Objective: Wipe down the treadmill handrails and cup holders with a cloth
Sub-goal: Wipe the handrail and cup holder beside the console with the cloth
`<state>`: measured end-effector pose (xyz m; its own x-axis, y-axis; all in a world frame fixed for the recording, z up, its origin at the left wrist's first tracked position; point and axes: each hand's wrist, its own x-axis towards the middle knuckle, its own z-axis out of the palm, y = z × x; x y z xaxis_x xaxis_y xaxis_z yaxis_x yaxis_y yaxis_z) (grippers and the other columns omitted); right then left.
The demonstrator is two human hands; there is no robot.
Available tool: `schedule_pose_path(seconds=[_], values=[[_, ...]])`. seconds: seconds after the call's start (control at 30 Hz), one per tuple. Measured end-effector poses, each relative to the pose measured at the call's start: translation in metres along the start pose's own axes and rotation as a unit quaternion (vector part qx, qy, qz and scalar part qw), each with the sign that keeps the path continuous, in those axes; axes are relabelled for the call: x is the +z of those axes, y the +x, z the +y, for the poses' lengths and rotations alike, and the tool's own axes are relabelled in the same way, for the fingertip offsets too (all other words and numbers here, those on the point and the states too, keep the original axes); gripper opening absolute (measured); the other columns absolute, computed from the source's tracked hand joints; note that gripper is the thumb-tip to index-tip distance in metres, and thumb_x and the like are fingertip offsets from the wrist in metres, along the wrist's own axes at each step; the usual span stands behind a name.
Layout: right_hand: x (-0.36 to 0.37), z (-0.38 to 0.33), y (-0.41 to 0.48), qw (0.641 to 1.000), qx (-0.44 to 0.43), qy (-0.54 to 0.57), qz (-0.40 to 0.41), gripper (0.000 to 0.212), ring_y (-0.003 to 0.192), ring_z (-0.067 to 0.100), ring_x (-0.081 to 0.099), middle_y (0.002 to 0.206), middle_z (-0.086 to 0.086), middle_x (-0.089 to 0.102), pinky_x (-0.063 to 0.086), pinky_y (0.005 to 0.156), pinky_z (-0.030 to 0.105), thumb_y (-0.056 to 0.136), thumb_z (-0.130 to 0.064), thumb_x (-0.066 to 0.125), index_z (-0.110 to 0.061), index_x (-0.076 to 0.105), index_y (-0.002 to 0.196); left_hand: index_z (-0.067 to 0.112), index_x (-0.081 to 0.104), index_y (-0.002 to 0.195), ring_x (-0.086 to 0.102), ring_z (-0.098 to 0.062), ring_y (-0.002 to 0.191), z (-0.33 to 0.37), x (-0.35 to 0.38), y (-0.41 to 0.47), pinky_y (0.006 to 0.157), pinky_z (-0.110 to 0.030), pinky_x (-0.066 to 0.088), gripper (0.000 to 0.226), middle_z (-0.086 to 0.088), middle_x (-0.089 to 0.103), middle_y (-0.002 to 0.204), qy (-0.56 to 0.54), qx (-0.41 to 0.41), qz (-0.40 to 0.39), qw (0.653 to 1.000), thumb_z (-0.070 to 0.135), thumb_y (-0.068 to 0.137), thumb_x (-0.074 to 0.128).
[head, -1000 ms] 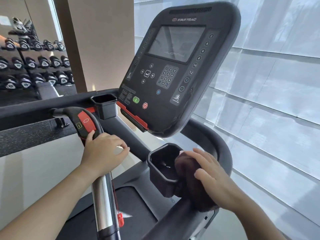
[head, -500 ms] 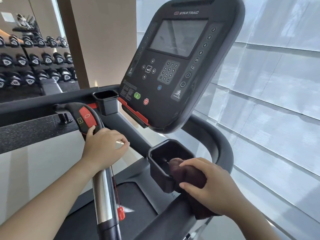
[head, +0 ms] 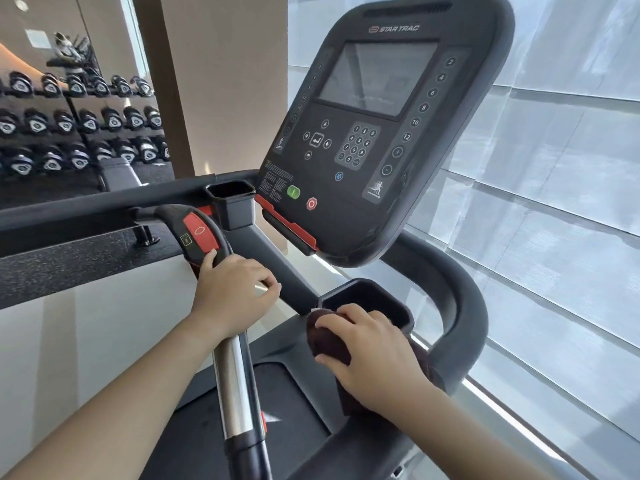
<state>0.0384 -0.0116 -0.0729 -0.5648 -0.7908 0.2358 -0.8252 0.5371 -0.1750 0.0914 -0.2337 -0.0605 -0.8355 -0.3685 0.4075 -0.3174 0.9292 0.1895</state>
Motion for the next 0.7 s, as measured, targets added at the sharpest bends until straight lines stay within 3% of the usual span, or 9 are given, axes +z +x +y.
schedule_pose_path(seconds=[0.17, 0.3, 0.33, 0.47, 0.6, 0.7], values=[[0.003, -0.015, 0.026, 0.999, 0.031, 0.024, 0.015, 0.039, 0.101, 0.025, 0.052, 0.126, -0.003, 0.051, 0.048, 0.085, 0.039, 0.089, -0.045, 0.054, -0.036, 0.047, 0.126, 0.036, 0.064, 0.077, 0.052, -0.01, 0.101, -0.001, -0.001, 0.001, 0.11, -0.05, 0.014, 0.026, 0.016, 0.066, 0.096, 0.002, 0.003, -0.005, 1.0, 0.048, 0.082, 0.041], [0.009, -0.017, 0.002, 0.997, 0.012, -0.053, 0.051, 0.035, 0.081, 0.027, 0.056, 0.111, 0.0, 0.06, 0.047, 0.063, 0.039, 0.08, -0.043, 0.066, -0.03, 0.059, 0.112, 0.036, 0.065, 0.079, 0.052, -0.009, 0.101, -0.002, 0.001, 0.0, 0.11, -0.05, 0.013, 0.026, 0.017, 0.066, 0.096, 0.005, 0.008, -0.008, 1.0, 0.047, 0.084, 0.041], [0.008, -0.015, 0.0, 0.998, 0.012, -0.049, 0.049, 0.035, 0.081, 0.026, 0.056, 0.11, -0.001, 0.061, 0.048, 0.063, 0.039, 0.08, -0.043, 0.067, -0.031, 0.059, 0.111, 0.036, 0.065, 0.079, 0.051, -0.009, 0.101, -0.003, 0.001, 0.0, 0.11, -0.049, 0.012, 0.026, 0.017, 0.066, 0.096, 0.003, 0.007, -0.008, 1.0, 0.046, 0.084, 0.042], [-0.007, -0.004, 0.023, 0.997, 0.012, 0.071, 0.035, 0.034, 0.102, 0.023, 0.053, 0.122, -0.008, 0.055, 0.046, 0.088, 0.038, 0.088, -0.044, 0.056, -0.039, 0.051, 0.121, 0.036, 0.064, 0.078, 0.051, -0.009, 0.102, -0.003, 0.001, 0.0, 0.11, -0.05, 0.013, 0.025, 0.017, 0.066, 0.098, 0.003, 0.002, -0.016, 1.0, 0.046, 0.084, 0.042], [-0.03, 0.023, 0.038, 0.985, 0.049, 0.084, 0.145, 0.026, 0.097, 0.025, 0.057, 0.116, -0.008, 0.059, 0.047, 0.079, 0.035, 0.085, -0.04, 0.061, -0.039, 0.056, 0.111, 0.036, 0.064, 0.076, 0.052, -0.011, 0.104, -0.001, 0.0, 0.0, 0.109, -0.049, 0.013, 0.021, 0.016, 0.067, 0.1, 0.0, -0.01, -0.01, 1.0, 0.045, 0.083, 0.046], [-0.032, 0.058, 0.034, 0.985, 0.12, 0.078, 0.099, 0.023, 0.098, 0.024, 0.058, 0.111, -0.01, 0.059, 0.041, 0.075, 0.031, 0.085, -0.043, 0.061, -0.041, 0.058, 0.108, 0.037, 0.062, 0.072, 0.053, -0.012, 0.101, 0.0, -0.001, 0.002, 0.108, -0.048, 0.015, 0.017, 0.015, 0.068, 0.097, -0.011, -0.016, -0.003, 1.0, 0.042, 0.083, 0.049]])
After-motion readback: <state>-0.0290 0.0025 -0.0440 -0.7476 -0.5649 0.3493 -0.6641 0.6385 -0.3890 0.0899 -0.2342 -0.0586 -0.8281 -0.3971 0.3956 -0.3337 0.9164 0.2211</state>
